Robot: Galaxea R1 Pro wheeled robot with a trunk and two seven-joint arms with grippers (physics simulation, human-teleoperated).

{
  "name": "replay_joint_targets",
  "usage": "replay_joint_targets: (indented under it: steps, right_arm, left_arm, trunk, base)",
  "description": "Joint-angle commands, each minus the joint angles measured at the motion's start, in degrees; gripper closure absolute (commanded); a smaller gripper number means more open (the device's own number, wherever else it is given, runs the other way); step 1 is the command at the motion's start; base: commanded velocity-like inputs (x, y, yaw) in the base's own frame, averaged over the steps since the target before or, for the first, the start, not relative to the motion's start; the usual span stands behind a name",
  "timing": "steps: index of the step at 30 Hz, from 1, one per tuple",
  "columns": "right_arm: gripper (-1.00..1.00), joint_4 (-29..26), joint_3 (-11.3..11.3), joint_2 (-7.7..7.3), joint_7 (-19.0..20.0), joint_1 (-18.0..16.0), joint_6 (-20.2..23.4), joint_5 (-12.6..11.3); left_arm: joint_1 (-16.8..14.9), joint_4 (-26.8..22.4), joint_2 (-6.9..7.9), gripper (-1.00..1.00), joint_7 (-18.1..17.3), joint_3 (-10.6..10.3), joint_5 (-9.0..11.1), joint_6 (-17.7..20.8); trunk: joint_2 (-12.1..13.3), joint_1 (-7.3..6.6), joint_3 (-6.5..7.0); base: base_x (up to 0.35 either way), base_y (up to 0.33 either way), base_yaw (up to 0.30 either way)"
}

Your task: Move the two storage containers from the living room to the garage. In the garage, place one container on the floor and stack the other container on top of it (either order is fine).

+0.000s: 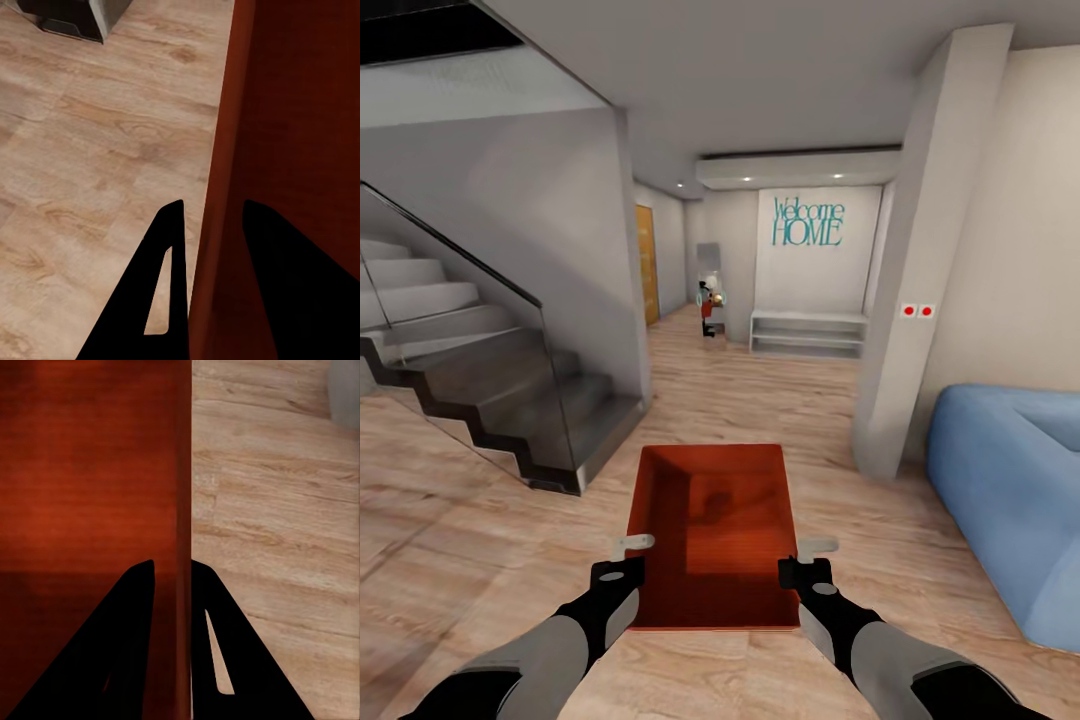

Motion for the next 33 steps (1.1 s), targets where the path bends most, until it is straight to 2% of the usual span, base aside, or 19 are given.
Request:
replay_joint_targets:
  steps: [1,33]
  right_arm:
    - [1.00,-0.1,-3.7,-0.34,-1.2,-0.1,-2.3,-0.2]
    - [1.00,-0.1,-3.7,-0.31,-1.2,-0.1,-2.3,-0.2]
  left_arm:
    - [0.0,0.2,2.07,1.00,0.3,1.1,0.4,-0.1]
    - [0.0,0.2,2.07,1.00,0.3,1.1,0.4,-0.1]
  trunk:
    - [-0.1,0.04,-0.08]
    - [-0.1,0.04,-0.08]
  base:
    - [0.326,0.000,0.000]
    - [0.326,0.000,0.000]
